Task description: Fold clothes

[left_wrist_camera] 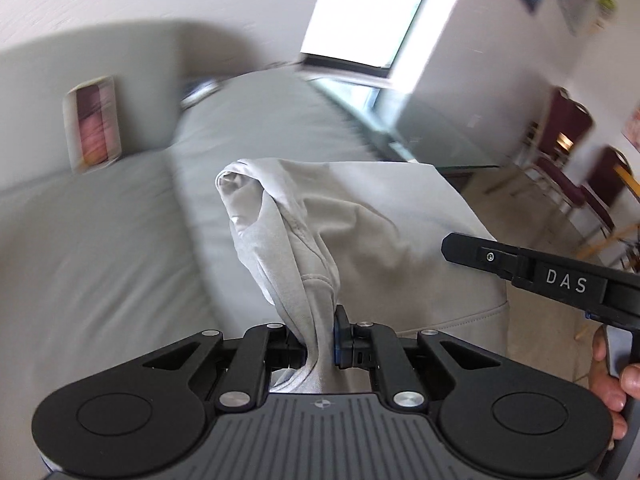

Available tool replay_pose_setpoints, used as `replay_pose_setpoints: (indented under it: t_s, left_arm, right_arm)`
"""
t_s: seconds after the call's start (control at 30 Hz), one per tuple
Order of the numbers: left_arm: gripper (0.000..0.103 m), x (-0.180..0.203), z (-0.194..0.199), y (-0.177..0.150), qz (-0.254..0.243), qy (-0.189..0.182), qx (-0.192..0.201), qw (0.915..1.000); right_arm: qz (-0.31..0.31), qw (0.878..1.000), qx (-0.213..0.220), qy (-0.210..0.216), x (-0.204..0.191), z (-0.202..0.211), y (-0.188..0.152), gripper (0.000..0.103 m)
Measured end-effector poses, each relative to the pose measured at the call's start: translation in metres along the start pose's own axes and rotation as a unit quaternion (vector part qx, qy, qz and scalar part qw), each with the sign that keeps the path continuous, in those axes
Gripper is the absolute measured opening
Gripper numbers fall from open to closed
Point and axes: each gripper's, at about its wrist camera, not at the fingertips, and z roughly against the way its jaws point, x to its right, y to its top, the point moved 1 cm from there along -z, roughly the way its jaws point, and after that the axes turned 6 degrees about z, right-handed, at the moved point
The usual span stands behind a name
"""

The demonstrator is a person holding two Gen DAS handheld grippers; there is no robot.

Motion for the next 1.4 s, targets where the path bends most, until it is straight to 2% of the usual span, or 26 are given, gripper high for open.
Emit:
replay_pose_setpoints:
  t_s: [0.03,0.07,0.1,0.13,0.17,0.2,0.23,0.3,0.4,0.5,0.6,0.73,0.77,0.8,0.87,0.93,1.07,1.3,1.4]
  left_arm:
    - [0.017,0.010,-0.014,0.004,-0.014,0.007,0.001,0.9999]
    - [0.034,0.016,-0.026,0.005,-0.026,0.021,-0.001,0.9994]
    - [0.055,0.021,-0.038,0.007,-0.032,0.038,-0.004,0.9988]
    - [0.060,0.022,-0.048,0.006,-0.031,0.057,-0.007,0.9978]
    - [0.060,0.023,-0.059,0.006,-0.029,0.077,-0.011,0.9965]
    - [0.060,0.022,-0.064,0.004,-0.028,0.087,-0.013,0.9957]
    - [0.061,0.020,-0.061,-0.001,-0.027,0.083,-0.013,0.9961]
    - [0.065,0.015,-0.054,-0.011,-0.029,0.079,-0.014,0.9963]
    - [0.065,0.007,-0.032,-0.029,-0.049,0.094,-0.021,0.9942]
    - [0.068,-0.002,-0.006,-0.040,-0.057,0.114,-0.025,0.9916]
    - [0.072,-0.003,0.021,-0.042,-0.051,0.129,-0.022,0.9902]
    - [0.073,0.007,0.066,-0.037,-0.030,0.107,-0.028,0.9934]
    - [0.075,0.011,0.078,-0.035,-0.028,0.099,-0.028,0.9943]
    - [0.083,0.015,0.090,-0.033,-0.029,0.093,-0.026,0.9949]
    - [0.089,0.025,0.112,-0.030,-0.030,0.089,-0.019,0.9954]
    - [0.089,0.035,0.129,-0.028,-0.030,0.081,-0.014,0.9962]
    - [0.092,0.054,0.149,-0.030,-0.016,0.056,-0.008,0.9983]
    - [0.094,0.085,0.144,-0.044,-0.025,0.070,-0.001,0.9972]
    - [0.095,0.091,0.137,-0.049,-0.023,0.077,-0.003,0.9967]
  right_arm:
    - [-0.008,1.000,0.007,-0.011,0.014,0.002,0.004,0.007]
    - [-0.015,1.000,0.012,-0.021,0.028,0.000,0.007,0.011]
    - [-0.019,0.999,0.015,-0.031,0.041,-0.006,0.010,0.019]
    - [-0.026,0.999,0.011,-0.045,0.055,-0.014,0.012,0.037]
    - [-0.041,0.997,0.001,-0.063,0.067,-0.023,0.011,0.060]
    - [-0.063,0.995,-0.010,-0.081,0.076,-0.030,0.009,0.063]
    - [-0.082,0.993,-0.011,-0.085,0.085,-0.032,0.006,0.062]
    - [-0.110,0.992,0.003,-0.067,0.098,-0.025,-0.003,0.064]
    - [-0.115,0.991,0.000,-0.067,0.104,-0.015,-0.015,0.066]
    - [-0.144,0.988,-0.021,-0.046,0.099,-0.001,-0.026,0.067]
    - [-0.147,0.988,-0.036,-0.010,0.083,0.016,-0.029,0.074]
    - [-0.114,0.992,-0.050,0.014,0.047,0.041,-0.023,0.086]
    - [-0.105,0.993,-0.057,0.013,0.039,0.049,-0.018,0.087]
    - [-0.096,0.993,-0.063,0.012,0.030,0.057,-0.014,0.087]
    - [-0.073,0.995,-0.071,0.006,0.018,0.077,-0.007,0.094]
    - [-0.046,0.996,-0.078,-0.010,0.007,0.097,-0.001,0.098]
    - [-0.007,0.995,-0.087,-0.055,-0.006,0.135,0.002,0.099]
    - [0.026,0.989,-0.091,-0.115,-0.007,0.175,-0.005,0.099]
    - [0.025,0.987,-0.095,-0.126,0.000,0.180,-0.009,0.099]
